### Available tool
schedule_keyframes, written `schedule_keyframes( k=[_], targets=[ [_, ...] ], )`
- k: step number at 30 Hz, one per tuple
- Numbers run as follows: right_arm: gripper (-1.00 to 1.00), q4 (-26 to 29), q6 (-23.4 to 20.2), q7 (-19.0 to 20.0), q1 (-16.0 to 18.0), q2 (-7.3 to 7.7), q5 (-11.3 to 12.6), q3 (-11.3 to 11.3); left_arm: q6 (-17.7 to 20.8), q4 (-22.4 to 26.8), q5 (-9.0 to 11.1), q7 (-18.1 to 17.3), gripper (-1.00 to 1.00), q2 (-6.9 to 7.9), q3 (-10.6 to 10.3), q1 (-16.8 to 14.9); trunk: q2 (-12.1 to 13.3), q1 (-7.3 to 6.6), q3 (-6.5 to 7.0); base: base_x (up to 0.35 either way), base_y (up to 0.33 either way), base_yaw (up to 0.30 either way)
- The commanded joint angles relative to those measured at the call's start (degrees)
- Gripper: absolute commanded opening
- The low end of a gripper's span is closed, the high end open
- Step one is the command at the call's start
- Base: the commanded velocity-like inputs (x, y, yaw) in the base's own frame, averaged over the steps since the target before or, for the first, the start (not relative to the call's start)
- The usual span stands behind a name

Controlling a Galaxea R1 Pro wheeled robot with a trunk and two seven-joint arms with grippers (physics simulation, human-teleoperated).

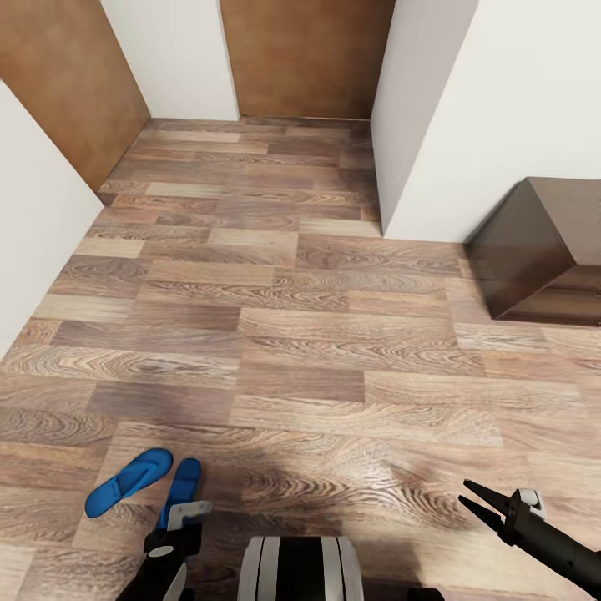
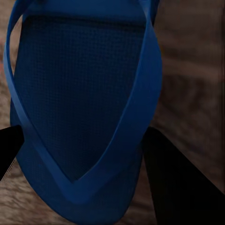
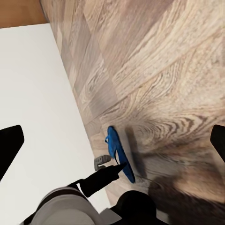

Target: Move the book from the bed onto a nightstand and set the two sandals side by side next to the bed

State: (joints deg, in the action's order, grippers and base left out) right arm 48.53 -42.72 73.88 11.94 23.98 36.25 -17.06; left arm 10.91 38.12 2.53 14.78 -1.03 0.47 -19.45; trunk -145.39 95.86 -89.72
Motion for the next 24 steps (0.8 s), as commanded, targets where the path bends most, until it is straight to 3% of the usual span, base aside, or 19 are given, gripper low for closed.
schedule_keyframes(
  k=[1, 24],
  targets=[
    [1.0, -0.01, -0.43, 0.04, 0.01, 0.01, 0.22, 0.01, 0.34, 0.11, 0.19, 0.08, -1.0, -0.03, 0.06, 0.0, 0.0, -0.03, 0.2, 0.0, 0.0, 0.0],
    [1.0, 0.07, -0.43, 0.04, 0.01, 0.04, 0.22, -0.08, 0.34, 0.11, 0.19, 0.15, -1.0, -0.03, 0.06, 0.01, 0.31, -0.62, 5.29, 0.0, 0.0, 0.0]
  ],
)
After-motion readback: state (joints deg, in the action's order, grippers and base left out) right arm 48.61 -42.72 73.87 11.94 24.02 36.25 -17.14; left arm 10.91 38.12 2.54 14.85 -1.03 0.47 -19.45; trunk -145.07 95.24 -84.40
